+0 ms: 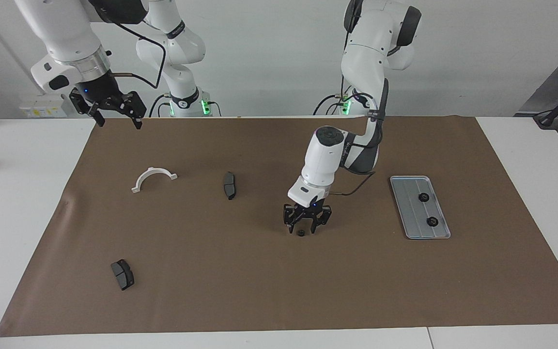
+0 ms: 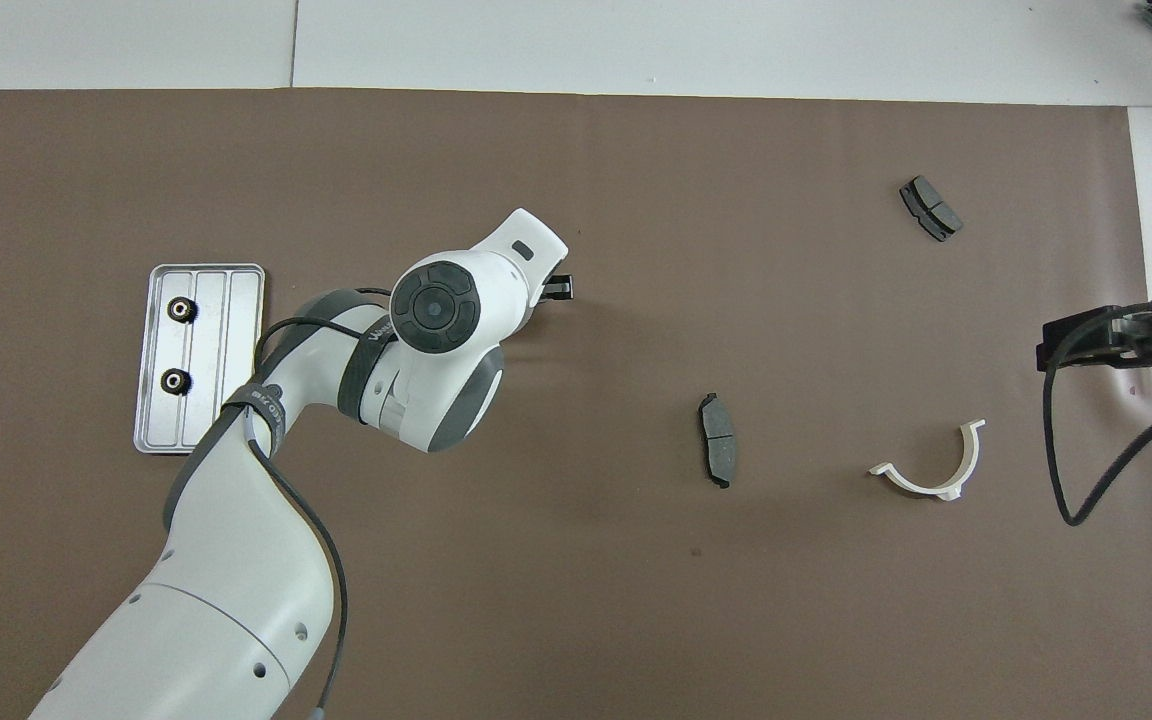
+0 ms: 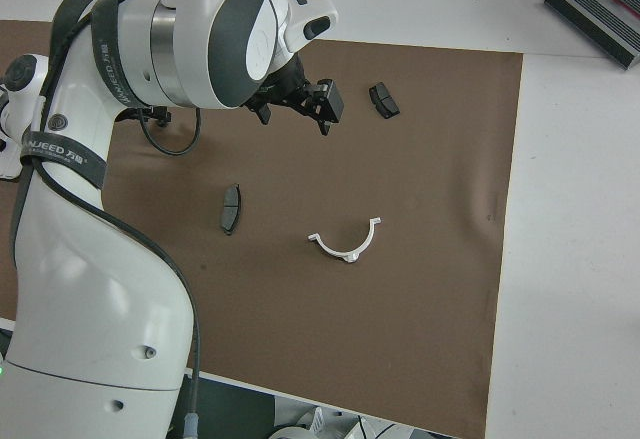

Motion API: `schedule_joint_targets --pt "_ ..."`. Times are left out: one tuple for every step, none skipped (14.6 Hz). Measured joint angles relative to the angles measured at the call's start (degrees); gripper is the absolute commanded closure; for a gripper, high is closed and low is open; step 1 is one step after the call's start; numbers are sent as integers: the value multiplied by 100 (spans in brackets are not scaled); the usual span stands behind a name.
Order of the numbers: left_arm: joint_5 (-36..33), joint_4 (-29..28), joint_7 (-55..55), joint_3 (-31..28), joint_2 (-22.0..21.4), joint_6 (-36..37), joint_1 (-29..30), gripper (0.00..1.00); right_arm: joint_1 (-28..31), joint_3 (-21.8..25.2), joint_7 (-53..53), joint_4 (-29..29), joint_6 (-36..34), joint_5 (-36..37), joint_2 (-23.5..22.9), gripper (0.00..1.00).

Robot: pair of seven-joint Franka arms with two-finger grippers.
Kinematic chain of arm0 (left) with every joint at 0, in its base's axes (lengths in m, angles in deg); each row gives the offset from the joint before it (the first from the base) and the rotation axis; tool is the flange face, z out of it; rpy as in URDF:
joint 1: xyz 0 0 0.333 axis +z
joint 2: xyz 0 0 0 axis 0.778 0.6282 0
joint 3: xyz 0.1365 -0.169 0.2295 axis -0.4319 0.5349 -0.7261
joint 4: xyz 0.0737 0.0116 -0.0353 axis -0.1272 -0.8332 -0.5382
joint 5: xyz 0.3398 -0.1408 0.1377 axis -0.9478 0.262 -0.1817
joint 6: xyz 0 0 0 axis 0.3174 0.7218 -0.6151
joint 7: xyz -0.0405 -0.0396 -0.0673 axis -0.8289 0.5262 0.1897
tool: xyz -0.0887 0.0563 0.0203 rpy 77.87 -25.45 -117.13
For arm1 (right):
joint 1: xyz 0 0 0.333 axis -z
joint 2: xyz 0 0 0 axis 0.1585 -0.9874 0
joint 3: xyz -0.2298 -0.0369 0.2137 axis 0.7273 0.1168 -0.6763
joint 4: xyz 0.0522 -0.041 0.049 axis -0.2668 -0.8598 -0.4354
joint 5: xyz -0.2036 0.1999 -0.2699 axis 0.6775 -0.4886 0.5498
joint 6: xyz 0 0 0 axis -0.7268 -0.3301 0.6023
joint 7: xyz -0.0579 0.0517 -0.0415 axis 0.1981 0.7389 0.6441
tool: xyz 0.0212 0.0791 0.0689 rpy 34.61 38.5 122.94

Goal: Pick bearing gear from pile to tray
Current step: 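Grasp the third bearing with the left gripper and lift it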

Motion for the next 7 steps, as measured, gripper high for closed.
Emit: schedule_joint_targets --pt "-1 -7 14 -4 0 -3 0 35 0 0 0 0 0 0 0 0" --pt "-2 -16 34 -8 0 -5 0 36 0 0 0 0 0 0 0 0" --pt "-3 -32 50 -8 0 -8 0 37 0 0 0 0 0 0 0 0" --pt "-3 -52 57 -8 0 -13 0 37 0 0 0 0 0 0 0 0" --pt "-3 -70 65 -8 0 -17 -1 37 0 0 0 0 0 0 0 0" --pt "-5 -83 81 -8 0 -20 -1 37 0 0 0 0 0 0 0 0" --pt "-5 -96 111 -8 0 -22 -1 37 0 0 0 0 0 0 0 0"
